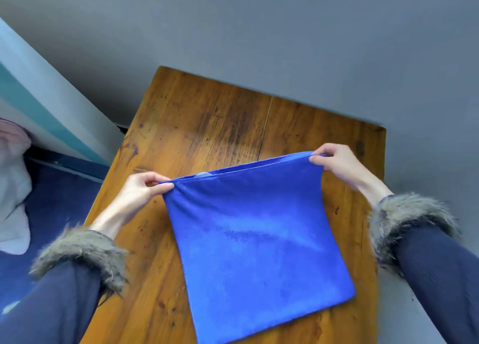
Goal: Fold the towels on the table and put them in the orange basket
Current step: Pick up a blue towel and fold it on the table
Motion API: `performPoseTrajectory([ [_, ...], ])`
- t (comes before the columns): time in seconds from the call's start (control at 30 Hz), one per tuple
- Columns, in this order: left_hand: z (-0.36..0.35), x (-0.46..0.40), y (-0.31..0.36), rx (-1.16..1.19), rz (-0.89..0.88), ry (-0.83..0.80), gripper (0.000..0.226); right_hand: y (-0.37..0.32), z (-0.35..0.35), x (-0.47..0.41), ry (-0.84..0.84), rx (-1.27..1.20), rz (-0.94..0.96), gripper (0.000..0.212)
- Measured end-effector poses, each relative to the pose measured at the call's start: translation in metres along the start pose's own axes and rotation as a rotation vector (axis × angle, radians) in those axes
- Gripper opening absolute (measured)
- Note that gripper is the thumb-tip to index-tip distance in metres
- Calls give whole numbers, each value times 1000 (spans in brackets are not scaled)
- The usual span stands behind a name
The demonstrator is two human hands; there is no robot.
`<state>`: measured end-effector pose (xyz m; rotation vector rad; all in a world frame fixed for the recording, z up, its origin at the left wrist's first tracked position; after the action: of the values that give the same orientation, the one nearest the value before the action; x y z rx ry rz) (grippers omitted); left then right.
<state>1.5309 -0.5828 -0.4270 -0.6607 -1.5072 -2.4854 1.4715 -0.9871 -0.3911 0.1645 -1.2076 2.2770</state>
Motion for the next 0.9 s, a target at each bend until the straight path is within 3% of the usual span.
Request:
performPoseTrajectory([
  [0.43,57,80,73,415,-117,-18,12,-68,70,129,229,-340,105,11],
  [0.63,91,100,121,496,-268,-39,19,-99,81,191,429,-387,167,17],
  [0.73,105,109,140,548,-340,-66,10,-113,85,216,486,-375,218,19],
  [0.9,120,122,156,432,-406,-7,4,-137,98,242,532,-347,257,18],
])
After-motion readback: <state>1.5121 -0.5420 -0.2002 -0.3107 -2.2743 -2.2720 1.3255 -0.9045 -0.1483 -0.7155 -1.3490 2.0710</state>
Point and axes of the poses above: each hand's wrist, its own x-axis away from the middle knuckle, its own z-axis out of the back of the hand, y = z × x, the point moved 1 cm from there along -x, towards the middle knuckle, and after that the axes turned 6 degrees about y, right-handed, at the moved point
